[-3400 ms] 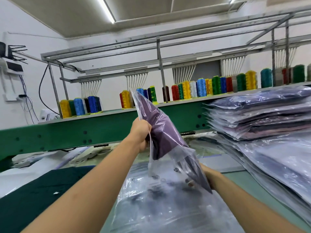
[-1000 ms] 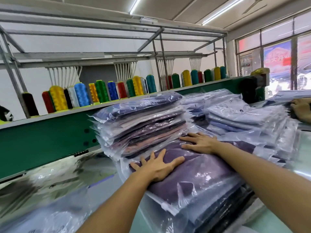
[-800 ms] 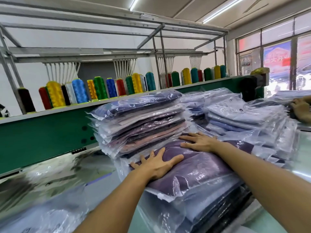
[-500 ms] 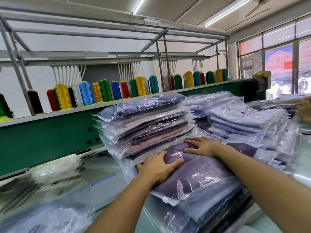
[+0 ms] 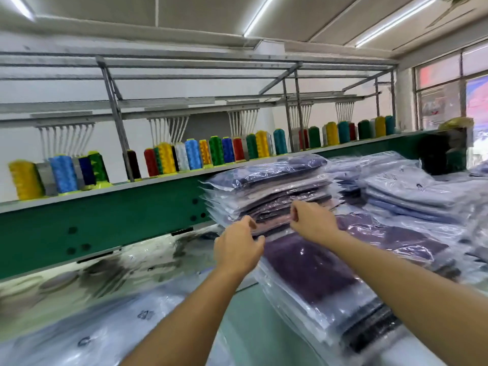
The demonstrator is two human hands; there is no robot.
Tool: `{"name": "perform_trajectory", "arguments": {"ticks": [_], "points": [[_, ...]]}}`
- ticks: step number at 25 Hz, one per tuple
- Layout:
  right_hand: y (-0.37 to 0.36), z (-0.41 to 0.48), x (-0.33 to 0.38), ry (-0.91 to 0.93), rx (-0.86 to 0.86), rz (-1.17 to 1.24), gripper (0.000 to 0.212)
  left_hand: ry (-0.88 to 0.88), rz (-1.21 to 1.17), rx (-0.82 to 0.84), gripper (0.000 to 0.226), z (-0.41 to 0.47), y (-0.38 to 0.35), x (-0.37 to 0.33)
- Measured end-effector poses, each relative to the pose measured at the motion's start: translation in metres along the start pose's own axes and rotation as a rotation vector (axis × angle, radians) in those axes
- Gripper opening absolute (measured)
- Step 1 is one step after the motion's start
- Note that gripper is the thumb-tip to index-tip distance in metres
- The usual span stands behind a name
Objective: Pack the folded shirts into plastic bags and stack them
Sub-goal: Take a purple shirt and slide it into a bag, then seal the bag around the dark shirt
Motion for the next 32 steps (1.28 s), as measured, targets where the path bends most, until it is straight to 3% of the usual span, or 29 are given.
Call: {"name": "perform_trajectory", "arguments": {"ticks": [3,7,13,16,19,21,23,26,29,32], "points": [[-0.002,-0.027,0.091,0.165,-0.027,0.161,0.027,-0.032,0.054,-0.060,0.013,-0.017,0.040,0.018],[-0.030,-0.068,0.201,0.324,0.057,0.238,0.021,0.029,0.122,-0.048,0.012,-0.058,0.092,0.071],[-0.105,-0.137,0.305,0.355,0.198,0.321,0.029,0.277,0.210,0.061,0.004,-0.140,0.135,0.180],[-0.144,-0.169,0.343,0.391,0.314,0.364,0.032,0.435,0.154,0.110,0.016,-0.179,0.131,0.232],[-0.176,-0.194,0.356,0.385,0.384,0.375,0.031,0.598,-0.030,0.200,0.016,-0.216,0.110,0.276],[-0.195,-0.206,0.350,0.346,0.421,0.349,0.028,0.627,0.057,0.294,0.057,-0.239,0.095,0.305],[-0.210,-0.210,0.337,0.288,0.433,0.337,0.024,0.569,0.142,0.305,0.078,-0.249,0.090,0.322],[-0.215,-0.199,0.315,0.215,0.360,0.253,0.005,0.533,0.015,0.244,0.055,-0.245,0.097,0.334],[-0.221,-0.191,0.298,0.114,0.353,0.215,0.023,0.570,-0.052,0.131,0.025,-0.242,0.104,0.341],[-0.223,-0.185,0.289,0.001,0.331,0.405,0.028,0.564,0.019,0.056,0.019,-0.242,0.104,0.340]]}}
Point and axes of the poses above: each hand's wrist, its own z-axis towards the middle knuckle, its own y-axis out of the back of the hand, x = y × z, the point moved 5 cm from there along z, towards the middle knuckle, and after that the axes turned 1 degree about x, right-handed, at the moved point
